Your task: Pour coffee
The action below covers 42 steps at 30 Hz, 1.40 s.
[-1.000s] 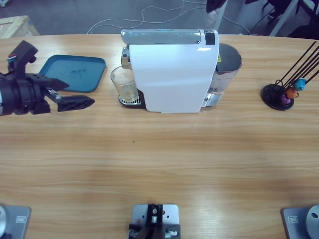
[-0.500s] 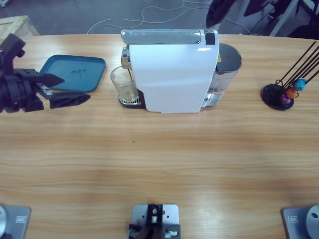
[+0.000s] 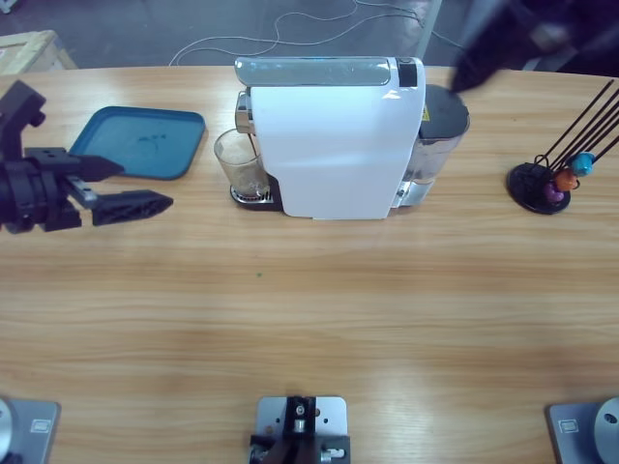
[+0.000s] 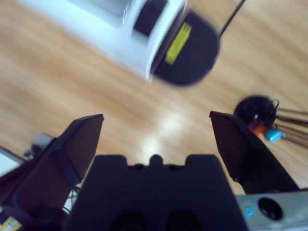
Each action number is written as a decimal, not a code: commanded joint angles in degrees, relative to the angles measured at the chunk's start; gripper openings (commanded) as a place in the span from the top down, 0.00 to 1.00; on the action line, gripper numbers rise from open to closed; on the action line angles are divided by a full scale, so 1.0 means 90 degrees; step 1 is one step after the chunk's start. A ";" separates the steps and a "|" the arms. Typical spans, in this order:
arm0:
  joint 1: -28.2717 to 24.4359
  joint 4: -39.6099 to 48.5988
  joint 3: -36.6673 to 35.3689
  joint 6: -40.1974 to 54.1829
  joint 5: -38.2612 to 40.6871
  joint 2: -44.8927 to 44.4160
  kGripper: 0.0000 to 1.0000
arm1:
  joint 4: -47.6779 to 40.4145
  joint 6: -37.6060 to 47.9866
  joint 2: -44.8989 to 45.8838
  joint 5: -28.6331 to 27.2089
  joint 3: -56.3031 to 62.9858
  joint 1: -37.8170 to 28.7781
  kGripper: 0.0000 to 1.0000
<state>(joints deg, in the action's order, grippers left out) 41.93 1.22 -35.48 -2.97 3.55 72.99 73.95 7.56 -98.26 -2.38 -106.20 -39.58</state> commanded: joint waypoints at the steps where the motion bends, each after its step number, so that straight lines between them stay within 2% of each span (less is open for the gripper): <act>1: 0.0058 0.0071 0.0129 0.0037 0.0148 -0.0039 0.00 | -0.1559 0.0230 0.2539 0.0229 0.3402 -0.0612 0.00; 4: 0.0072 0.0071 0.0164 0.0018 0.0238 -0.0114 0.00 | -0.2319 0.0322 0.3064 0.0264 0.4740 -0.0612 0.00; 9: 0.0176 0.0073 0.0436 0.0049 0.0357 -0.0516 0.00 | -0.3231 -0.0108 0.3764 -0.0128 0.5822 -0.0604 0.00; 11: 0.0209 0.0092 0.0483 0.0084 0.0357 -0.0576 0.00 | -0.4424 -0.0444 0.4135 -0.0138 0.6523 -0.0378 0.00; 13: 0.0230 0.0157 0.0473 0.0086 0.0357 -0.0619 0.00 | -0.6137 -0.0358 0.4662 -0.0109 0.7423 -0.0215 0.00; 14: 0.0258 0.0175 0.0465 0.0086 0.0357 -0.0655 0.00 | -0.6569 -0.0342 0.4820 -0.0226 0.7662 -0.0184 0.00; 20: 0.0351 0.0196 0.0457 0.0086 0.0347 -0.0721 0.00 | -0.6457 -0.0352 0.5004 -0.0402 0.7808 -0.0182 0.00; 42: 0.0322 0.0245 0.0274 0.0125 0.0334 -0.0860 0.00 | -0.6244 -0.0342 0.4910 -0.0263 0.7824 -0.0188 0.00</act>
<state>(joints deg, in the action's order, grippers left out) 44.33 2.36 -33.00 -2.55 6.10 66.26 17.21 5.15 -54.32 -5.37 -37.60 -41.69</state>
